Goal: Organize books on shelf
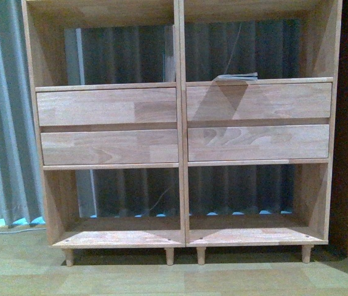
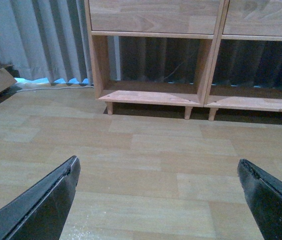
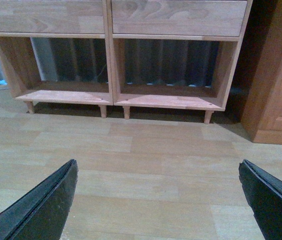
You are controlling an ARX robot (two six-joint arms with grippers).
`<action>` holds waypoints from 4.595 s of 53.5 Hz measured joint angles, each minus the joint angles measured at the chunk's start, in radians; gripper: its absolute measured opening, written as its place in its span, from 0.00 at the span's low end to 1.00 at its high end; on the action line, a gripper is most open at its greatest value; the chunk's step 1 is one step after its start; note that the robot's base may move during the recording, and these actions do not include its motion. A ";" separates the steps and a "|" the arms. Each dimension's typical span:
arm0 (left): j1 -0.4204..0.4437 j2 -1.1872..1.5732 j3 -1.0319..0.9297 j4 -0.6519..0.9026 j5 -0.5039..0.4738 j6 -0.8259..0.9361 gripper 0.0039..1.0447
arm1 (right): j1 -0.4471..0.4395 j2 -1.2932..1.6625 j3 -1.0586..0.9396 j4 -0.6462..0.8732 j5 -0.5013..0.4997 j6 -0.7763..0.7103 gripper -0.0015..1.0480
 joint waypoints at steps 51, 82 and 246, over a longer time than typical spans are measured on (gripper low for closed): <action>0.000 0.000 0.000 0.000 0.000 0.000 0.93 | 0.000 0.000 0.000 0.000 0.000 0.000 0.93; 0.000 -0.001 0.000 0.000 -0.002 0.000 0.93 | 0.000 0.000 0.000 0.000 0.000 0.000 0.93; 0.000 0.000 0.000 0.000 0.000 0.002 0.93 | -0.125 1.588 1.046 0.602 -0.217 1.145 0.93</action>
